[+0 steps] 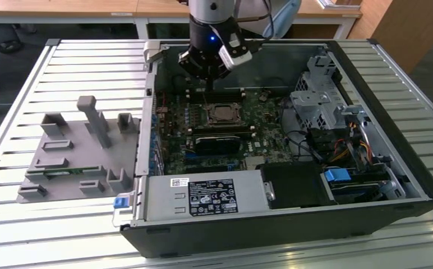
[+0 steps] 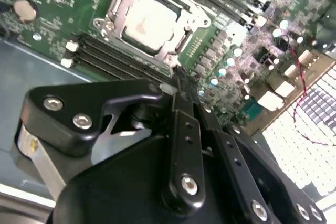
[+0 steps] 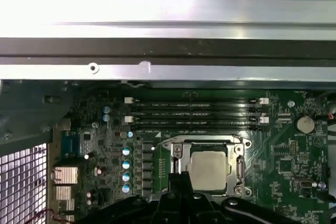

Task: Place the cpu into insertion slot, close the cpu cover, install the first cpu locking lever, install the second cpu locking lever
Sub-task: 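Install the first cpu locking lever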

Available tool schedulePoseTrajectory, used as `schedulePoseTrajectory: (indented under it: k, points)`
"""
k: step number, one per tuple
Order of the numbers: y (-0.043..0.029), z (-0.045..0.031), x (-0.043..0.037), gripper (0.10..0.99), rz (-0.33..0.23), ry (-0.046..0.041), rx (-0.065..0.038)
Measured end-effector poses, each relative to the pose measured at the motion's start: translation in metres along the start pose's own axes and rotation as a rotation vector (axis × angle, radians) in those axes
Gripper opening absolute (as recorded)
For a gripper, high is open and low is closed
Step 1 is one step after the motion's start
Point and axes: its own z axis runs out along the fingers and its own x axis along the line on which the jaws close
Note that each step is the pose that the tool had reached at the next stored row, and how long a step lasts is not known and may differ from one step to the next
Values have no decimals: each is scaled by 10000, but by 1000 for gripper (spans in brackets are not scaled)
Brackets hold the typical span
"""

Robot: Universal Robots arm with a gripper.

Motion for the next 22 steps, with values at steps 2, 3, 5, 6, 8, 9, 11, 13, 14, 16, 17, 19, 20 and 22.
schedulePoseTrajectory:
  k: [2, 3, 5, 6, 8, 9, 11, 13, 14, 16, 17, 19, 20, 22]
  points:
    - [-1, 5, 25, 106, 0, 1, 1]
    - [-1, 7, 41, 106, 0, 1, 1]
    - [1, 11, 72, 106, -1, 0, 0]
    - [6, 14, 91, 106, -1, 1, 1]
    - [13, 22, 147, 106, 12, 0, 2]
    - [17, 27, 166, 106, 19, 0, 1]
    - [21, 37, 194, 106, 22, -1, 1]
    - [32, 50, 209, 106, 23, 0, 2]
    - [38, 57, 222, 106, 25, 0, 3]
    - [52, 73, 248, 106, 28, -1, 3]
    - [55, 82, 257, 106, 27, 0, 3]
    - [67, 95, 269, 106, 29, 0, 3]
    - [78, 101, 272, 106, 29, 0, 3]
    - [114, 115, 276, 106, 32, 0, 3]
